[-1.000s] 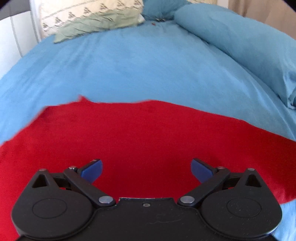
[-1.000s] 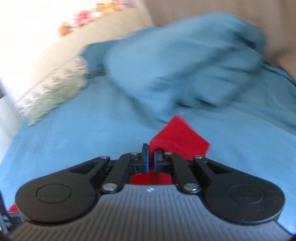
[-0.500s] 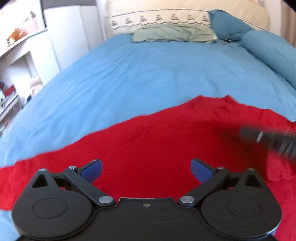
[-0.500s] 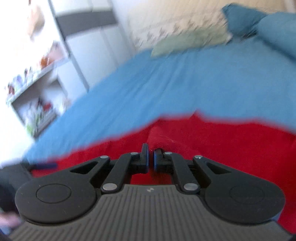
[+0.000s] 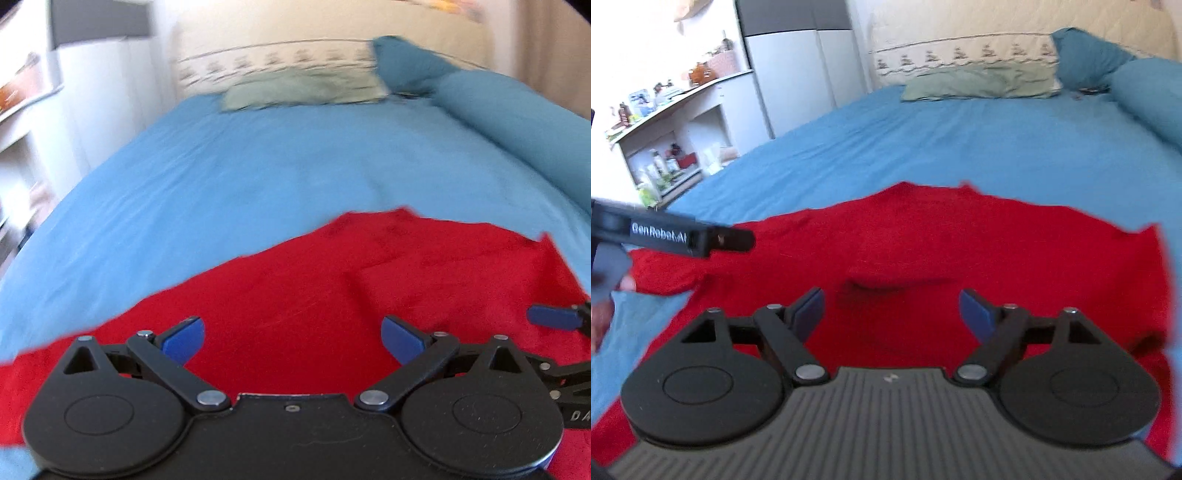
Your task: Fold small clothes
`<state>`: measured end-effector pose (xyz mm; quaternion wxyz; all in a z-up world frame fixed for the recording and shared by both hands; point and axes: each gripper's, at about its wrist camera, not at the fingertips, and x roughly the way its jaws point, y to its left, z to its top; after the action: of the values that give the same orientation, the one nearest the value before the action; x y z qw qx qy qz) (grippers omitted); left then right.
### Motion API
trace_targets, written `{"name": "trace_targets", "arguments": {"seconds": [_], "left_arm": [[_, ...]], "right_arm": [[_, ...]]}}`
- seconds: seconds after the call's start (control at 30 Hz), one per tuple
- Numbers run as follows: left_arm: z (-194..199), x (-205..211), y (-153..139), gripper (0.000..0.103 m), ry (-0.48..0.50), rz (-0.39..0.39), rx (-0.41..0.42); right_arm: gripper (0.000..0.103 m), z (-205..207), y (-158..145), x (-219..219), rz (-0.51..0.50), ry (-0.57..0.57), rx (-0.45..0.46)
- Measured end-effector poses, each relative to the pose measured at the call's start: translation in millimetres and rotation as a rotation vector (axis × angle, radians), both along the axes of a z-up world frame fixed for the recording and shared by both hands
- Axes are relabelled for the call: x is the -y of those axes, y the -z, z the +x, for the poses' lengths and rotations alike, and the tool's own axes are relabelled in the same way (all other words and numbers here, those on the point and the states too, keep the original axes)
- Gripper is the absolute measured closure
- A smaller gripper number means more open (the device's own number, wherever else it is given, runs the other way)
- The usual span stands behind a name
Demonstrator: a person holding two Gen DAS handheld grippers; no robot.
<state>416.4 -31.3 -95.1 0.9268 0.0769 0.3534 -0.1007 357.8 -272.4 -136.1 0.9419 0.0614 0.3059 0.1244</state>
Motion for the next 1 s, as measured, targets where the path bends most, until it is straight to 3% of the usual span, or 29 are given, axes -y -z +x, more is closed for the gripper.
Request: {"name": "trace_targets", "arguments": {"seconds": [0.07,0.13,0.27,0.57,0.67,0.73,0.87,0.93,1.0], "left_arm": [[2,28,4,0.000,0.108,-0.004,-0.013],[5,55,14,0.009,0.187,0.018,-0.024],[16,91,39,0.021,0.236,0.102,-0.001],[25,118,77,0.042,0.316,0.191,0.046],[31,114,75,0.064,0.304,0.122,0.023],[38,108,72,0.087,0.280,0.071,-0.002],[41,85,61,0.097,0.193,-0.063,-0.031],[36,67,55,0.097,0.118,-0.088,-0.002],[32,42,53,0.096,0.042,-0.161,0.007]], "right_arm": [[0.006,-13,-2,21,-0.001,0.033,-0.005],[0.006,-24,-3,36,-0.021,0.071,-0.013],[0.006,-42,4,62,-0.061,0.147,-0.030],[0.006,-52,19,95,-0.001,0.219,-0.045],[0.006,-48,20,94,-0.011,0.239,-0.036],[0.006,-44,21,93,-0.024,0.252,-0.037],[0.006,-42,23,92,-0.063,0.264,-0.036],[0.006,-41,26,94,-0.064,0.271,-0.041],[0.006,-40,29,96,-0.049,0.281,-0.048]]}}
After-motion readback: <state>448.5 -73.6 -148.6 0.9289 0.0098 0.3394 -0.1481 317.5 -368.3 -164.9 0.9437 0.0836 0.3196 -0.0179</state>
